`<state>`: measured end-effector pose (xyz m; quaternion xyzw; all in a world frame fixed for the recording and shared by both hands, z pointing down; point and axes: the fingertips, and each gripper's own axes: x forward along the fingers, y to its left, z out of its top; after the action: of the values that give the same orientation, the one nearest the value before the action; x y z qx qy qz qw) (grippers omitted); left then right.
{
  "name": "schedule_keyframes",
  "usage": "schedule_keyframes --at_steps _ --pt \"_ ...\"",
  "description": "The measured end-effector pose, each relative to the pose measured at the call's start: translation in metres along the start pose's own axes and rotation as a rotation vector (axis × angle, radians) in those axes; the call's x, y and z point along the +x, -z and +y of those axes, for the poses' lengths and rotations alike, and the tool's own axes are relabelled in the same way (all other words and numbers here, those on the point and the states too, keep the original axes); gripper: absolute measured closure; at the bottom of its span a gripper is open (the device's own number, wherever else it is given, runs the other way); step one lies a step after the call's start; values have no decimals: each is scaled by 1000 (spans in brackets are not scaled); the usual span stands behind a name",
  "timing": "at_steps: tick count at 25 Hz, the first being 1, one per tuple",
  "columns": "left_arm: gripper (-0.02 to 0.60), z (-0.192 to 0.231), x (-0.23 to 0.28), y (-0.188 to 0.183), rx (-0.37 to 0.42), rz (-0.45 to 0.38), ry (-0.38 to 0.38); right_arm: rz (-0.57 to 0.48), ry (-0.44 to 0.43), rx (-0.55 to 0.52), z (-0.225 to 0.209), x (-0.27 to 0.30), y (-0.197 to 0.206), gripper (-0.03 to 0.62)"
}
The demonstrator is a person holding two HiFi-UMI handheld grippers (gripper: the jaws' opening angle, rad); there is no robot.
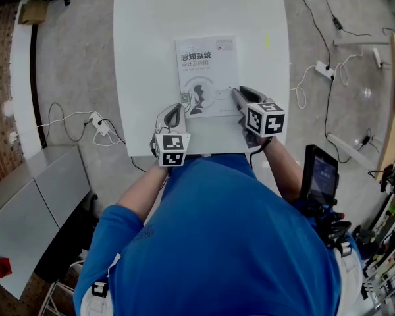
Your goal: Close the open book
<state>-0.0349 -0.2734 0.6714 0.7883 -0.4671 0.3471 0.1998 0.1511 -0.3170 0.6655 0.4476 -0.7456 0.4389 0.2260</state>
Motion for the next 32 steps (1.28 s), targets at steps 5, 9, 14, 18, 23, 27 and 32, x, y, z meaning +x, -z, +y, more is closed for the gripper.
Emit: schedule_keyframes --at_steps 5,9,14,18,23,27,32 --pt "577 2 4 -1 1 -12 -12 -18 -58 76 2 -5 6 503" --pt "577 4 6 1 6 -8 -27 -33 -108 116 5 -10 9 507" --pt "578 4 3 0 8 -5 -38 -27 -159 139 12 -20 16 511" --pt "577 3 3 6 0 11 -43 -9 -201 152 19 -23 26 513" --pt "578 3 2 -1 13 -10 -49 -3 -229 164 24 -24 30 518" --pt "577 2 2 -1 17 -8 -47 2 -235 141 26 -27 28 546" --pt "578 3 -1 1 26 -9 -43 -14 -237 117 36 -31 26 559"
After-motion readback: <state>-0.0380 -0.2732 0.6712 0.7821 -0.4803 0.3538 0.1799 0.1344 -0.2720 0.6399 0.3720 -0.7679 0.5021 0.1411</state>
